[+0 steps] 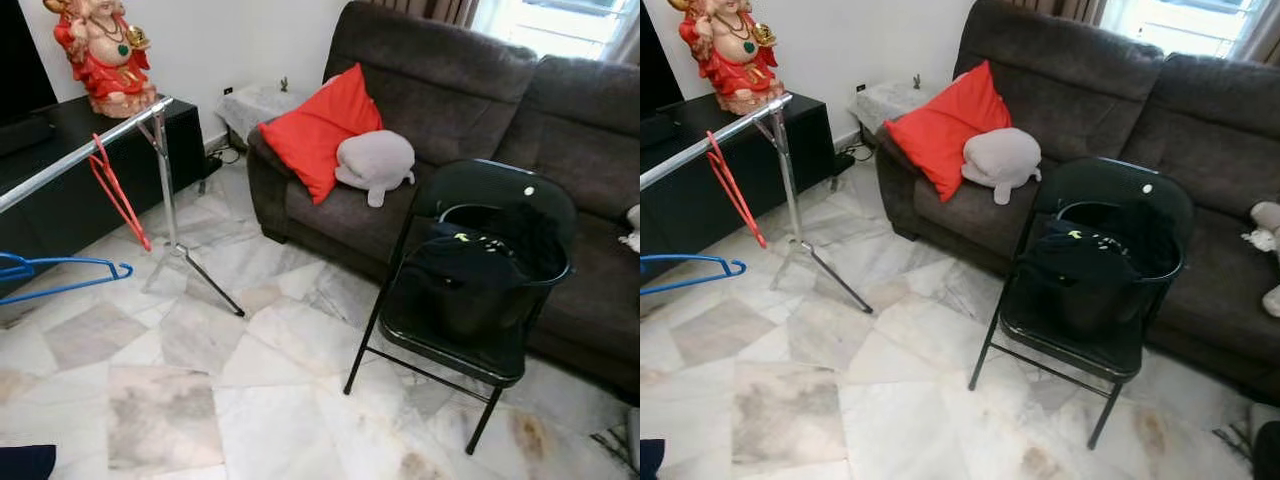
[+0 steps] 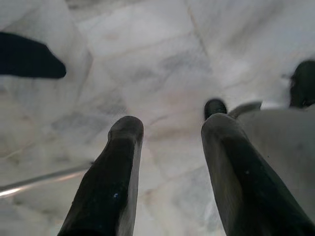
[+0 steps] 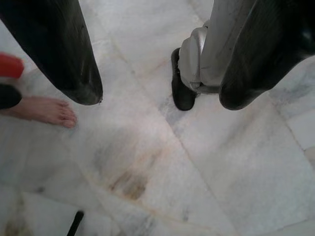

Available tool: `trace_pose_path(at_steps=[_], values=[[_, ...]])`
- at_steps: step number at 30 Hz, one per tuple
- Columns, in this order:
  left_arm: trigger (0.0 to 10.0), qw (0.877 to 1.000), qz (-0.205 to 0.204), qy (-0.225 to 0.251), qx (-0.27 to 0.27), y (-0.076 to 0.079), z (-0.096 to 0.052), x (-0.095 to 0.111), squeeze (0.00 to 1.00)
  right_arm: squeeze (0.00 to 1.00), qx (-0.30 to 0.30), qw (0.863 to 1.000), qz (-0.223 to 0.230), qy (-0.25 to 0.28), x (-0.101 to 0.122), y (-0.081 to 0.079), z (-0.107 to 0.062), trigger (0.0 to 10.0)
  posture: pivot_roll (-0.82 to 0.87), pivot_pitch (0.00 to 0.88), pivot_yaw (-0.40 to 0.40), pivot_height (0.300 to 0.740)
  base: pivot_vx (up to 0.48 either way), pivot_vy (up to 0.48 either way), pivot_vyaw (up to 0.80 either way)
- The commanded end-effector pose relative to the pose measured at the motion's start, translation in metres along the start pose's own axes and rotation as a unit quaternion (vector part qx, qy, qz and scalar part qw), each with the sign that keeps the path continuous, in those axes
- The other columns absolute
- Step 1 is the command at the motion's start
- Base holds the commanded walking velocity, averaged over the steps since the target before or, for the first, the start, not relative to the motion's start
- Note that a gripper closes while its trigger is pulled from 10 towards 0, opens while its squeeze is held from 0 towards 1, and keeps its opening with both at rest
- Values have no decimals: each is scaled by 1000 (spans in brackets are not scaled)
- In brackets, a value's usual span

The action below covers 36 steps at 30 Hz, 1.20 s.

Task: Hang hanger

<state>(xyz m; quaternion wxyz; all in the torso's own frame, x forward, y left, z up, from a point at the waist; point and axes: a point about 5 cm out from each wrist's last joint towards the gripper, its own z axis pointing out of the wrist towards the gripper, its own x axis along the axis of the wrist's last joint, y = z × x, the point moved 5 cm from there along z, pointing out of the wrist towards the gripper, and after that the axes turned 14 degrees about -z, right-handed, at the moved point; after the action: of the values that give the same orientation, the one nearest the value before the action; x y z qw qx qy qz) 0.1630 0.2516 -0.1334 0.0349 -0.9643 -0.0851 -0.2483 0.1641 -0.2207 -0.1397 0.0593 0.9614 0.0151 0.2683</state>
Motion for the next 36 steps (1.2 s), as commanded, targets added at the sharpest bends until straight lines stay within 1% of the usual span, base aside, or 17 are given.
trace_pose_path(at_steps=[1,3,6,9,11,12,15,17,19,22,28,34,36], values=[[10000,1000,17,-11,-13,8,0,-9,0,0,-11,1000,17,-2,-4,7,-1,10000,71,51,32,740,0,0,0],[10000,1000,6,-7,-11,11,0,-9,0,0,-14,1000,21,-5,-8,9,-2,10000,63,49,33,740,0,0,0],[10000,1000,8,-2,-17,17,0,-10,0,0,-21,999,34,-13,-15,11,-4,10000,42,49,22,740,0,0,0],[10000,1000,6,2,-22,21,1,-10,0,0,-18,999,36,-12,-17,12,-5,10000,38,58,9,740,0,0,0],[10000,1000,5,6,-26,24,1,-8,0,0,-11,1000,23,-10,-17,12,-5,10000,41,83,-8,740,0,0,0],[10000,1000,4,9,-29,28,1,-7,0,0,-8,1000,5,-13,-19,13,-6,10000,38,92,-28,740,0,0,0],[10000,999,1,11,-31,30,1,-6,0,0,-8,1000,-5,-15,-20,15,-6,10000,34,93,-46,740,0,0,0],[10000,1000,-12,13,-25,32,2,-6,0,0,-7,1000,-22,-16,-18,18,-6,10000,32,95,-60,740,0,0,0],[10000,1000,-15,11,-25,33,2,-7,0,0,-8,999,-29,-17,-18,20,-6,10000,32,91,-70,740,0,0,0],[10000,999,-21,10,-27,37,2,-8,0,0,-16,1000,-20,-13,-17,23,-6,10000,32,97,-74,740,0,0,0],[10000,999,-25,11,-25,36,2,-9,0,0,-10,1000,-17,-8,-16,22,-6,10000,52,83,-71,740,0,0,0],[10000,999,-27,13,-25,36,1,-9,0,0,-6,1000,-28,-8,-16,21,-6,10000,49,72,-66,740,0,0,-762],[10000,999,-24,12,-26,35,1,-10,0,0,-9,1000,-27,-7,-16,21,-6,10000,41,67,-61,740,0,0,0]])
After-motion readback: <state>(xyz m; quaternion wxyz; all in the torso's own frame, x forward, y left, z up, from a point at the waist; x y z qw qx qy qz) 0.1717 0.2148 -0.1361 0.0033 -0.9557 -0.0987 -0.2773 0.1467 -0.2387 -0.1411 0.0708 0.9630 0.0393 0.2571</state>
